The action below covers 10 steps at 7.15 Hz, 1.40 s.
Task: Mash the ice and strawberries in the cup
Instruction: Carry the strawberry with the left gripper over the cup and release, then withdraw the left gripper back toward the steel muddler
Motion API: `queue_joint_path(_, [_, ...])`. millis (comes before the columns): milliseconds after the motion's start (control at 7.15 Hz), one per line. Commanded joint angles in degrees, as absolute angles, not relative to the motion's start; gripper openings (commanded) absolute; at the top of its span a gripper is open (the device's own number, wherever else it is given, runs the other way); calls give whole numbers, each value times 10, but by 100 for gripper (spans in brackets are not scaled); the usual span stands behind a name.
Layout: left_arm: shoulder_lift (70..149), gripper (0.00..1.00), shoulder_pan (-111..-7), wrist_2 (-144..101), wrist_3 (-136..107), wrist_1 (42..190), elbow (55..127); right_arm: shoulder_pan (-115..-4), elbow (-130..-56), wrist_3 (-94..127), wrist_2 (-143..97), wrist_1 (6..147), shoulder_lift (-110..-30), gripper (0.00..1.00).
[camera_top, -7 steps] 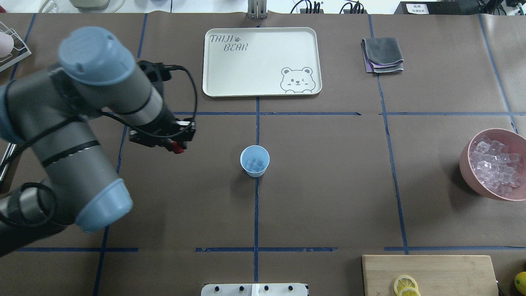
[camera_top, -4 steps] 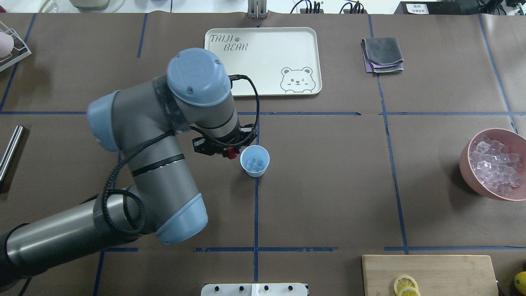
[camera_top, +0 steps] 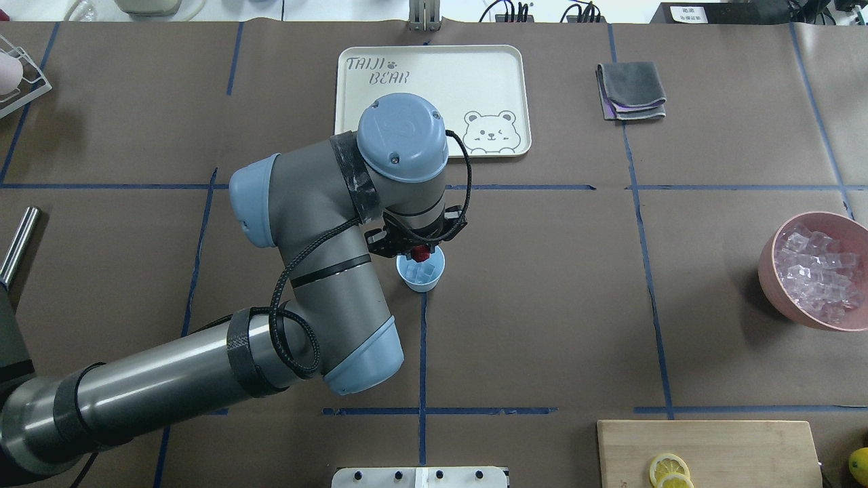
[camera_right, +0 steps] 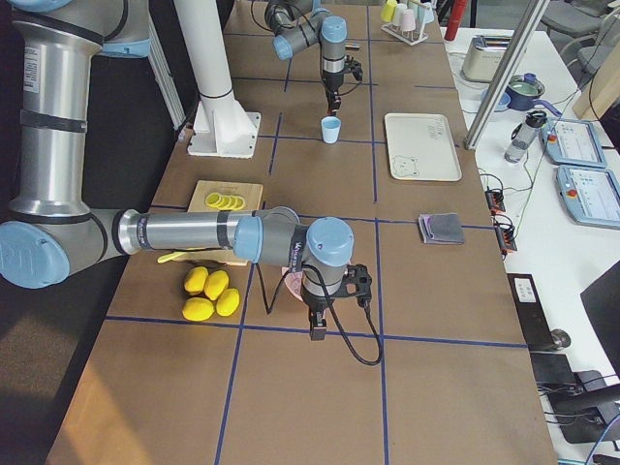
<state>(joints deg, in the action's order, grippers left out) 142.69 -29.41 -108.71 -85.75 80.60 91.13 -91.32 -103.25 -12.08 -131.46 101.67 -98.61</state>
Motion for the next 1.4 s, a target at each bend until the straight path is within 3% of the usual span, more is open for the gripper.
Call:
queue_joint_path(0, [1425,100,-293,-1085,-850,809,914,-913,-1032,-121,-1315,1017,-986,100])
queue_joint_path(280, [1398,100,-295,-1092,-776,797,948,-913,-1032,-121,-1315,1017,-986,100])
queue_joint_path(420, [1320,100,-301,-1093,-717,795,1022,-913,-1033,-121,-1315,1017,-986,100])
queue_joint_path(700, [1185,100,-410,-1169,-550,789,1113,-913,-1031,-122,-1314,1017,-986,100])
queue_joint_path(840, [1124,100,-486,-1217,-417,790,1124,-913,-1031,-121,-1315,1017,-987,100])
queue_joint_path(1259, [997,100,-698,-1313,-74,802,1045,-913,-1034,-121,-1315,1017,-987,99])
